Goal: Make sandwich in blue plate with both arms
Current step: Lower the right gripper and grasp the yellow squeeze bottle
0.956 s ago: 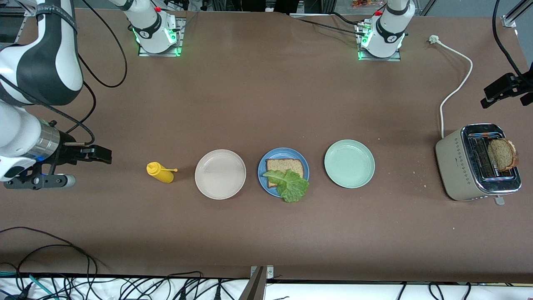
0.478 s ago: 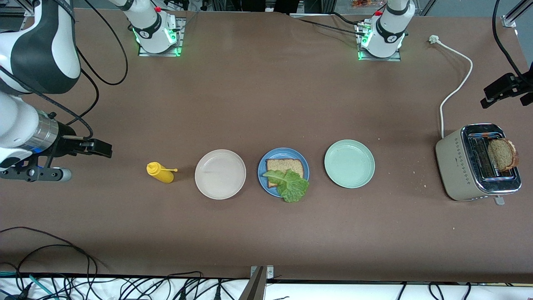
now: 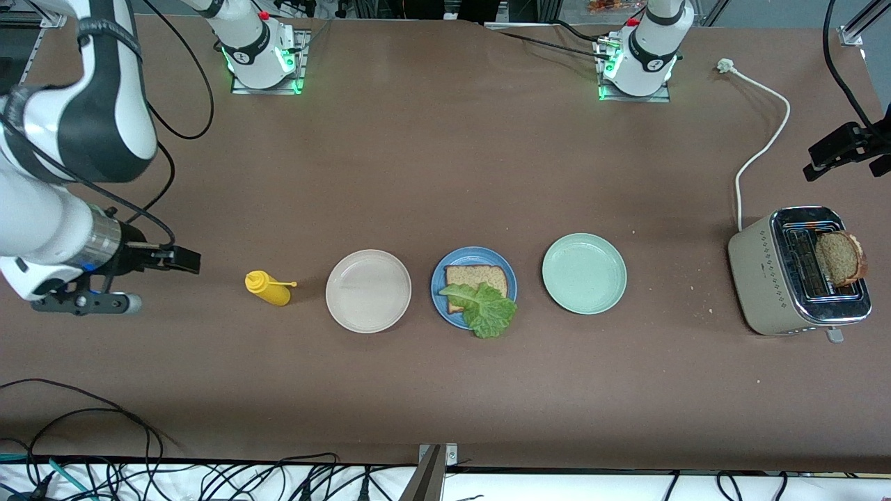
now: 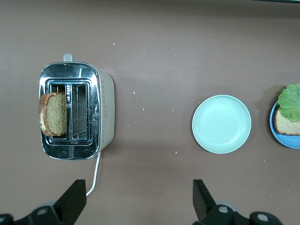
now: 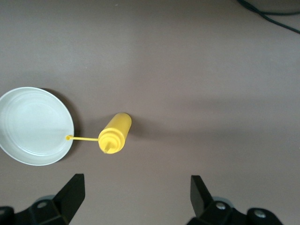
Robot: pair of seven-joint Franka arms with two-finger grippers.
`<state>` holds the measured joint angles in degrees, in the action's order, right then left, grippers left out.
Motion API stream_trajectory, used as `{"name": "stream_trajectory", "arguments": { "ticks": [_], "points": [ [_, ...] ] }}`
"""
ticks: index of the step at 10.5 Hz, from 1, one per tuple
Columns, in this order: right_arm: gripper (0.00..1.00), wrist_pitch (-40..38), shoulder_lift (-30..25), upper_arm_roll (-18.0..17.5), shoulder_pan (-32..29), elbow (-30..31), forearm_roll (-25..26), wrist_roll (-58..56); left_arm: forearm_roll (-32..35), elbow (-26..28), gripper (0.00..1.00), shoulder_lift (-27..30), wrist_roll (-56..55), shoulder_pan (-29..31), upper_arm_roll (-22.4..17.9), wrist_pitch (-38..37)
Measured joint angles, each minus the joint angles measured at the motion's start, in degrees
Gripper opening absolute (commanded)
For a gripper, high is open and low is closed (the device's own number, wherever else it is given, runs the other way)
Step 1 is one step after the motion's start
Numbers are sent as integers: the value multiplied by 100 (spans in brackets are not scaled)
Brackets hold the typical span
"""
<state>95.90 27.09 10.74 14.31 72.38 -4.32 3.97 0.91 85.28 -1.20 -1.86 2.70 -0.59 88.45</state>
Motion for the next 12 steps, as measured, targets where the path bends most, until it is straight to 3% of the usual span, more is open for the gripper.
{"name": "stream_trajectory", "arguments": {
  "ticks": [2,7,12],
  "points": [
    [100,333,66,37,-115,280,-491,-932,0,0,100,-1,0,1,1,0],
    [100,392,366,92,-1222,640,-2710,-4641,0,0,100,-2,0,12,-1,-11],
    [99,207,764,97,-1623,1250,-4617,-8222,0,0,100,-4,0,31,-2,-20]
  ]
}}
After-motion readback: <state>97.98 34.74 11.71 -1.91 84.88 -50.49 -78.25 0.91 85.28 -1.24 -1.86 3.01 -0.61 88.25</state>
